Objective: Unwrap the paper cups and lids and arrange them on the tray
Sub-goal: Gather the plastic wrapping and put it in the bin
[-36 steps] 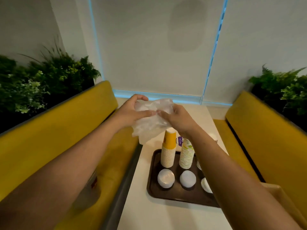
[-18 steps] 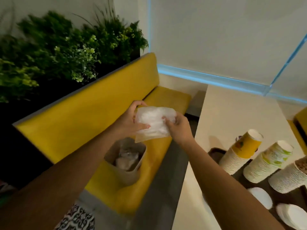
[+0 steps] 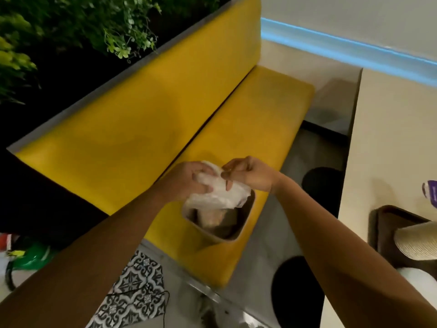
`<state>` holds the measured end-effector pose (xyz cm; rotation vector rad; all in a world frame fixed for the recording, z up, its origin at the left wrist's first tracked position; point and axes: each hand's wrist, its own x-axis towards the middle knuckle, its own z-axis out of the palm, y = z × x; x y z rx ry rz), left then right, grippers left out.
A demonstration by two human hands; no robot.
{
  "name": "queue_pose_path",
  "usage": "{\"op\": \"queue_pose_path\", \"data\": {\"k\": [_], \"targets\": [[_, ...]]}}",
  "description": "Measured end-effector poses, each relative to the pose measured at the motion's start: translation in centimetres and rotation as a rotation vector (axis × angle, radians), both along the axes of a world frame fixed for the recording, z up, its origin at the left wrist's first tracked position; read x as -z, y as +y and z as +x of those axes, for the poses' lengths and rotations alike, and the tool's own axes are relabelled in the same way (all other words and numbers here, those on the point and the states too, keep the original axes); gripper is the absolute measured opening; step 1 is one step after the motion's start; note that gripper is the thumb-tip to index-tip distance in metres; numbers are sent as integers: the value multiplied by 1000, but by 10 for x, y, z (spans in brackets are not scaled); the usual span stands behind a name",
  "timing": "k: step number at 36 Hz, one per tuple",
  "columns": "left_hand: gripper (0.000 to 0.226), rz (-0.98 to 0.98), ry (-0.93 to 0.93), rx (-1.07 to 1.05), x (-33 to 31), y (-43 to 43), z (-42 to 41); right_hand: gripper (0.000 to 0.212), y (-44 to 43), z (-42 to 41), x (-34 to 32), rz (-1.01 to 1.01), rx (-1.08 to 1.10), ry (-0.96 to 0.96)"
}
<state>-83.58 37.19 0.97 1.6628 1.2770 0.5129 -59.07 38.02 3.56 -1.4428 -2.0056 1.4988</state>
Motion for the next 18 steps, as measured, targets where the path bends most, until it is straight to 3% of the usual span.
{"op": "queue_pose_path", "data": {"k": [3, 6, 11, 15, 18], "targets": [[36, -18, -33, 22, 16, 10, -3, 28, 6, -7, 5, -153, -46, 17], [40, -46, -42, 89, 31, 16, -4, 26, 11, -15, 23, -117, -79, -189], [39, -135, -11, 66, 50, 20, -13, 24, 16, 3, 56, -57, 105, -275], [46, -147, 180, 70, 67, 21, -11, 25, 7, -2, 79, -66, 105, -377], [59, -67, 458, 215, 72, 17, 5, 34, 1, -12, 105, -47, 82, -516]]}}
